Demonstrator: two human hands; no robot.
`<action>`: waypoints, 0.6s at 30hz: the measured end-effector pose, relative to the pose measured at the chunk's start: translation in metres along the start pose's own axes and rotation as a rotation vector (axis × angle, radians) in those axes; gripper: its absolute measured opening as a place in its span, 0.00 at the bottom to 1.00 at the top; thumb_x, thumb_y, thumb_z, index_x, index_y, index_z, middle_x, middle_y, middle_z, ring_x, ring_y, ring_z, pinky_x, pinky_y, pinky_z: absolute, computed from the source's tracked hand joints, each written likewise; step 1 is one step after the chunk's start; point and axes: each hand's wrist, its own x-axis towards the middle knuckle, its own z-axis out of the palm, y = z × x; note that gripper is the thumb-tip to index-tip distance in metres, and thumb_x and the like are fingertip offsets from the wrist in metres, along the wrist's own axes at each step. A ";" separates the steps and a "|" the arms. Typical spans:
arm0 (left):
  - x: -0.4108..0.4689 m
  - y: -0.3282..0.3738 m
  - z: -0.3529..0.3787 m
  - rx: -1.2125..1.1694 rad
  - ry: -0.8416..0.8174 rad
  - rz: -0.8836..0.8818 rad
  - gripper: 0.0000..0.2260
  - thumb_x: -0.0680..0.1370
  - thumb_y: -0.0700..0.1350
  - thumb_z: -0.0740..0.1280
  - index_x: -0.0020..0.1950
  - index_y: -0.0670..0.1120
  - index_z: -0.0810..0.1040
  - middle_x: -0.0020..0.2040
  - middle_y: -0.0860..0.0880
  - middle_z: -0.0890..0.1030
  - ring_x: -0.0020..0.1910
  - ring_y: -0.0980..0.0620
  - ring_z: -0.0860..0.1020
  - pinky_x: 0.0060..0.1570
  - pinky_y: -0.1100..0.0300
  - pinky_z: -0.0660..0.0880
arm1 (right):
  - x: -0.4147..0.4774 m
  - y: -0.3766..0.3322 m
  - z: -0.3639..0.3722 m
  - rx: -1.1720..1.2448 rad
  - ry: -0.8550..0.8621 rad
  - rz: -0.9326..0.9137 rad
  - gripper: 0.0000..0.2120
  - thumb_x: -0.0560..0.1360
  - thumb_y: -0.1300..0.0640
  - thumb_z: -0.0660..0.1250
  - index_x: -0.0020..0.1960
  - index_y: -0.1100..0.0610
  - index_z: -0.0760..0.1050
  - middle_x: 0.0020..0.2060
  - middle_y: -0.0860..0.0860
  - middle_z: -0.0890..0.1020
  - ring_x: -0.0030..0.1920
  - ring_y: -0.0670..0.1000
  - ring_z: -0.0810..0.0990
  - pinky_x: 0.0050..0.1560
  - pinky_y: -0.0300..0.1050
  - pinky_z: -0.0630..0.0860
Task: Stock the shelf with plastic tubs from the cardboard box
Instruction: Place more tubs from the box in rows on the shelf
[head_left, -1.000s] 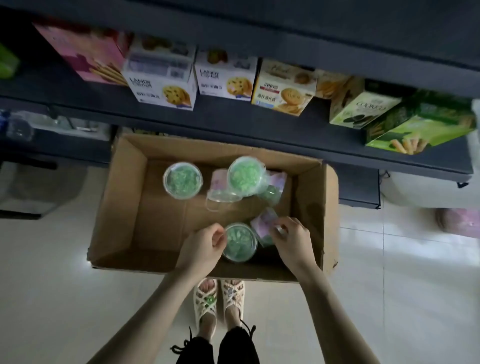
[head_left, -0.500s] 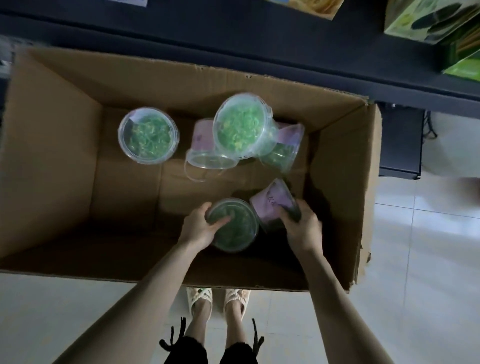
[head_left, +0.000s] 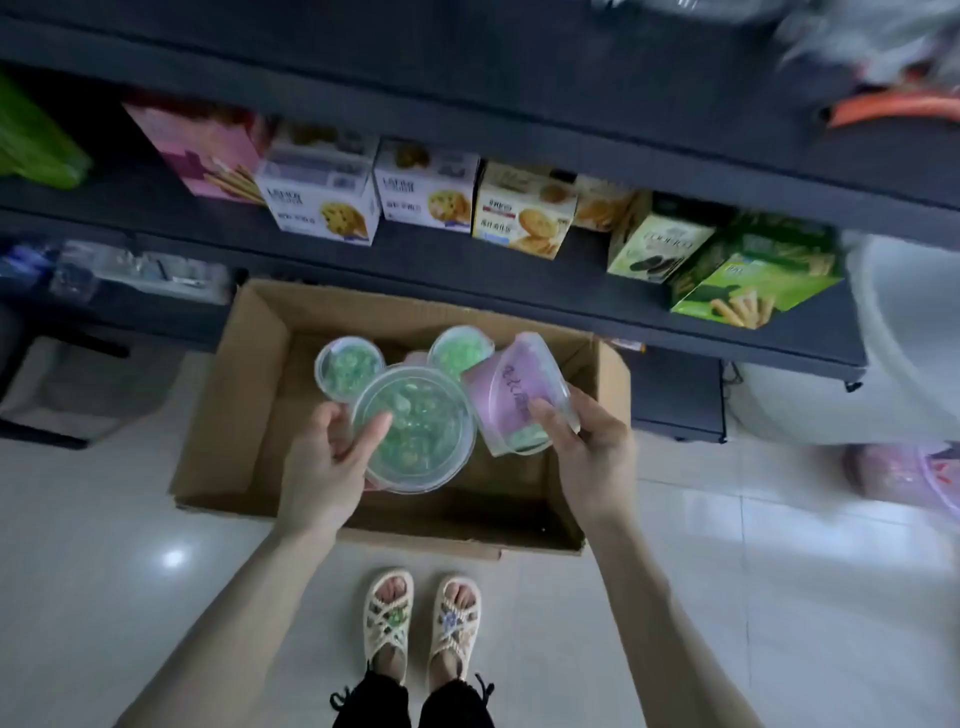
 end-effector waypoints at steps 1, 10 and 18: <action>-0.013 0.031 -0.010 -0.019 0.040 0.056 0.09 0.72 0.55 0.69 0.46 0.53 0.72 0.43 0.52 0.79 0.37 0.60 0.81 0.26 0.65 0.77 | -0.002 -0.029 -0.013 -0.027 0.018 -0.067 0.18 0.69 0.30 0.64 0.53 0.37 0.79 0.44 0.37 0.83 0.43 0.39 0.80 0.43 0.37 0.74; -0.057 0.270 -0.104 -0.323 0.238 0.403 0.16 0.68 0.63 0.67 0.42 0.52 0.73 0.43 0.49 0.80 0.45 0.46 0.80 0.48 0.43 0.78 | -0.018 -0.302 -0.105 0.181 0.180 -0.607 0.18 0.70 0.47 0.72 0.57 0.52 0.80 0.52 0.47 0.83 0.52 0.44 0.81 0.52 0.41 0.77; -0.031 0.411 -0.156 -0.514 0.363 0.603 0.15 0.72 0.56 0.70 0.39 0.48 0.68 0.39 0.49 0.76 0.36 0.54 0.77 0.23 0.68 0.72 | -0.002 -0.441 -0.119 0.101 0.387 -0.869 0.17 0.70 0.50 0.74 0.57 0.51 0.80 0.50 0.45 0.76 0.54 0.54 0.77 0.54 0.50 0.75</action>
